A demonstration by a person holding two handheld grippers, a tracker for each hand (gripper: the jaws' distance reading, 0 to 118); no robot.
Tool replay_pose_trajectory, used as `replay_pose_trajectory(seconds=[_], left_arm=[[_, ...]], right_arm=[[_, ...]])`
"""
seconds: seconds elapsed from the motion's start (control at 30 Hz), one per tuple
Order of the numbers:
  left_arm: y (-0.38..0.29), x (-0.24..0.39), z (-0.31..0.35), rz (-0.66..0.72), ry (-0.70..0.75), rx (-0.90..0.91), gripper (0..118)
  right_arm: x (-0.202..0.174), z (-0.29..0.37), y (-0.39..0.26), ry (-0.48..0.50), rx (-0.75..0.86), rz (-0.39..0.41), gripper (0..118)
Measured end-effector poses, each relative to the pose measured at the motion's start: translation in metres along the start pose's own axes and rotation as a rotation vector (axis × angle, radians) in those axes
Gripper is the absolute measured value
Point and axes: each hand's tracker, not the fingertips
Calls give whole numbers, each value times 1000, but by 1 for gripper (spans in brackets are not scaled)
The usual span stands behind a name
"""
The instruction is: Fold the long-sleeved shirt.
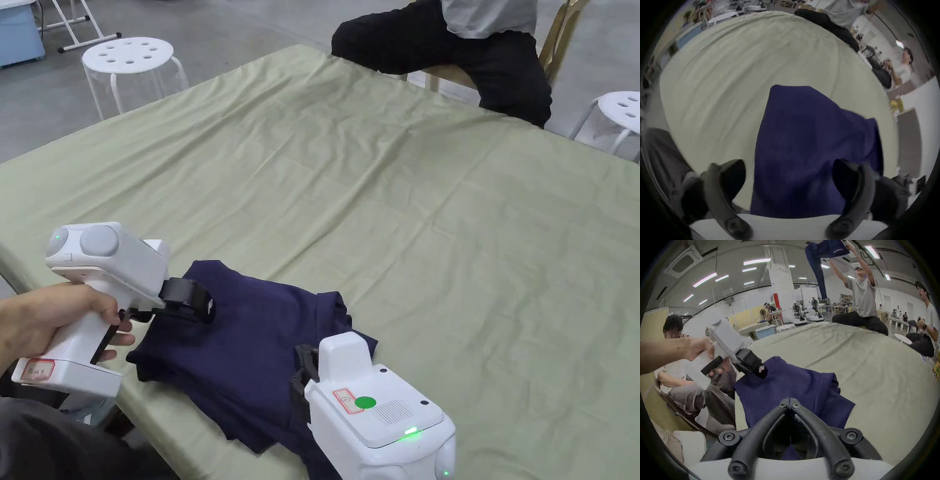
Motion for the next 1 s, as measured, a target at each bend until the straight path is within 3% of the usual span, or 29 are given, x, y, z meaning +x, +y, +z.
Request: replay_pose_trajectory(seconds=[0.23,0.33,0.4,0.43,0.47,0.5,0.57,0.63,0.77,0.83,0.9,0.93,1.0], left_arm=[[-32,47,79,-45,-20,283,105],[-65,96,106,-228,94,541,99],[-86,124,118,-223,76,655,74],[-96,139,123,-227,81,715,52],[-104,154,126,-198,66,753,21],[-108,168,126,-153,52,741,14],[-125,200,123,-194,97,835,5],[-144,239,123,-290,128,913,4],[-170,312,134,-308,15,1038,3],[-183,350,136,-351,48,1122,3],[-188,382,143,-371,-46,1111,3],[-189,395,145,-355,-111,1089,3],[-192,423,145,-381,-163,1074,3]], right_arm=[[-3,35,6,-9,63,-18,0],[-1,62,19,-18,119,-14,0],[1,85,27,-57,169,-13,0],[5,98,30,-65,189,-17,0],[9,112,32,-89,214,-20,0],[12,128,33,-118,234,-15,0],[23,160,32,-138,270,-5,0],[36,195,29,-210,302,5,0],[73,270,18,-401,357,-17,0],[93,308,10,-466,396,-19,0],[114,349,3,-603,421,-64,0],[123,366,0,-641,421,-61,0],[137,400,-6,-811,419,-58,0]])
